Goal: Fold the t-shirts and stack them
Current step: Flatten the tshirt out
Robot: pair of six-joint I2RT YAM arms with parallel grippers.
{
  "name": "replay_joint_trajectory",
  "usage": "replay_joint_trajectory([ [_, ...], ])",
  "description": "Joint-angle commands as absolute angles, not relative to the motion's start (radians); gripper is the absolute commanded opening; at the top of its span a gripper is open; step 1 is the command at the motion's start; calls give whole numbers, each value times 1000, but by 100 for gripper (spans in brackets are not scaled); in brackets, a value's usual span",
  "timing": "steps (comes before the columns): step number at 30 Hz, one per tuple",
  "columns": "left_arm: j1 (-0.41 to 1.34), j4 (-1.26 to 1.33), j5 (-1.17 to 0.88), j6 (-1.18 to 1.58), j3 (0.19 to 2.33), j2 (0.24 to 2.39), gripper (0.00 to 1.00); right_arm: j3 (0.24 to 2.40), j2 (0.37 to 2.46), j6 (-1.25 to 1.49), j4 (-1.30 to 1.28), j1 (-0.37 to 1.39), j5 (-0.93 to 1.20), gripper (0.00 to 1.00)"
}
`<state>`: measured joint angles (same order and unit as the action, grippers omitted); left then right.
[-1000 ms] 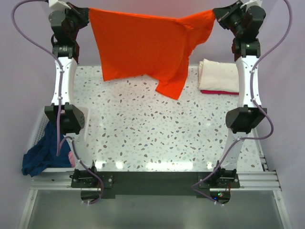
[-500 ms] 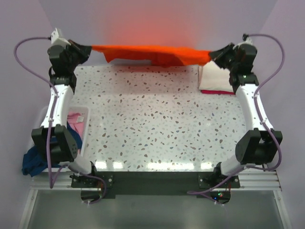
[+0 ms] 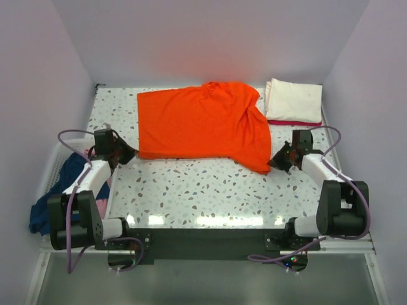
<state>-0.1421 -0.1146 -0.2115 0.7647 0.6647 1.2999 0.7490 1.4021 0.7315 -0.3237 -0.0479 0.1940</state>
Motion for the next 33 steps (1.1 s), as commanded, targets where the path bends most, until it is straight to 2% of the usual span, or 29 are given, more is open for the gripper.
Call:
replay_joint_trajectory([
  [1,-118,-195,-77,735,635,1212,0,690,1307,673,-371,-52,143,0],
  [9,-64,-336,81,805,543,1100,0,560,1082,682,-492,-54,94,0],
  [14,-64,-377,103,792,554,1063,0,487,939,712,-554,-52,138,0],
  [18,-66,-393,98,779,561,1048,0,417,873,735,-488,-43,218,0],
  [20,-64,-391,100,776,560,1046,0,435,894,726,-485,-22,198,9],
  [21,-64,-388,95,772,557,1051,0,451,913,707,-495,-18,189,17],
  [22,-64,-381,89,766,555,1052,0,468,940,700,-505,-18,175,36],
  [25,-64,-368,63,747,554,1071,0,540,995,689,-493,-18,77,59],
  [27,-66,-359,49,741,548,1077,0,590,1040,709,-448,-21,17,59],
  [31,-64,-342,31,718,538,1074,0,684,1215,724,-352,-21,-69,47],
  [33,-66,-336,23,710,534,1071,0,736,1337,724,-304,-21,-92,46],
])
